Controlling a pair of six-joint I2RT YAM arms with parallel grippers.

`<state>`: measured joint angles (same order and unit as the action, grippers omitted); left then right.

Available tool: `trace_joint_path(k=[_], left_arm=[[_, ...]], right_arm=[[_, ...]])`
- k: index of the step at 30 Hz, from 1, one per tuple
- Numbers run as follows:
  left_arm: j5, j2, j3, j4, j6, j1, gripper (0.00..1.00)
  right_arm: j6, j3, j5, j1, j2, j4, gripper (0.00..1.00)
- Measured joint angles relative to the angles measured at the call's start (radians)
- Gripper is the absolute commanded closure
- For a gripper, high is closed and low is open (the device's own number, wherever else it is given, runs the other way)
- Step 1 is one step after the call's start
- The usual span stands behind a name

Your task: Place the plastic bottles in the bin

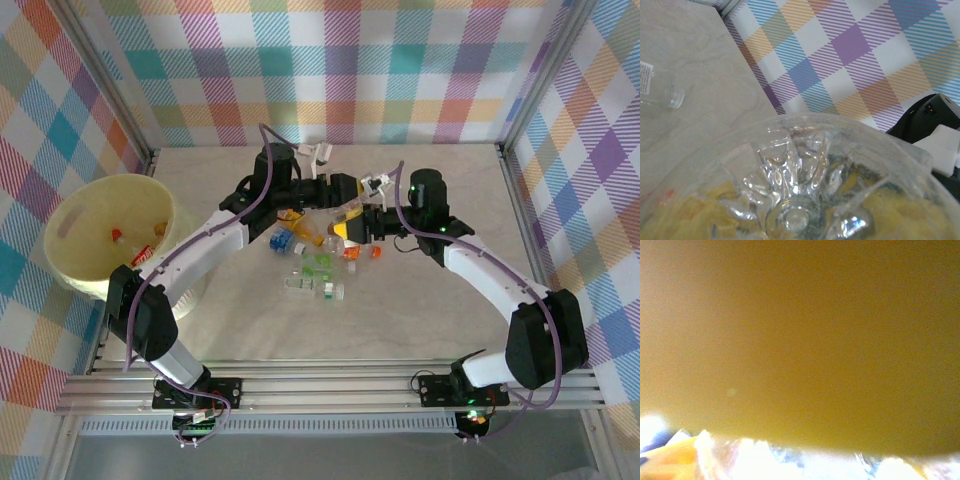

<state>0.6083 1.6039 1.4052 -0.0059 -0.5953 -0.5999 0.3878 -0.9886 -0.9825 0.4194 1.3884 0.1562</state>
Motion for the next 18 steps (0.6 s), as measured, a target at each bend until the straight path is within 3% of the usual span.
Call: trace_joint_path(k=[4,6,18], left_arm=[[-0.098,-0.025,-0.015,-0.024,0.022,-0.001,0.45],[-0.152,-0.046,-0.027,-0.038,0.028,-0.001,0.46],[-0.484,-0.214,-0.116,-0.122,0.047,-0.001,0.46]], right_arm=[[0.002,0.002,0.084,0.003,-0.007,-0.026,0.05],[-0.002,0.009,0.126,0.003,-0.019,-0.033,0.00],[-0.066,0.092,0.436,0.006,-0.155,-0.083,0.00]])
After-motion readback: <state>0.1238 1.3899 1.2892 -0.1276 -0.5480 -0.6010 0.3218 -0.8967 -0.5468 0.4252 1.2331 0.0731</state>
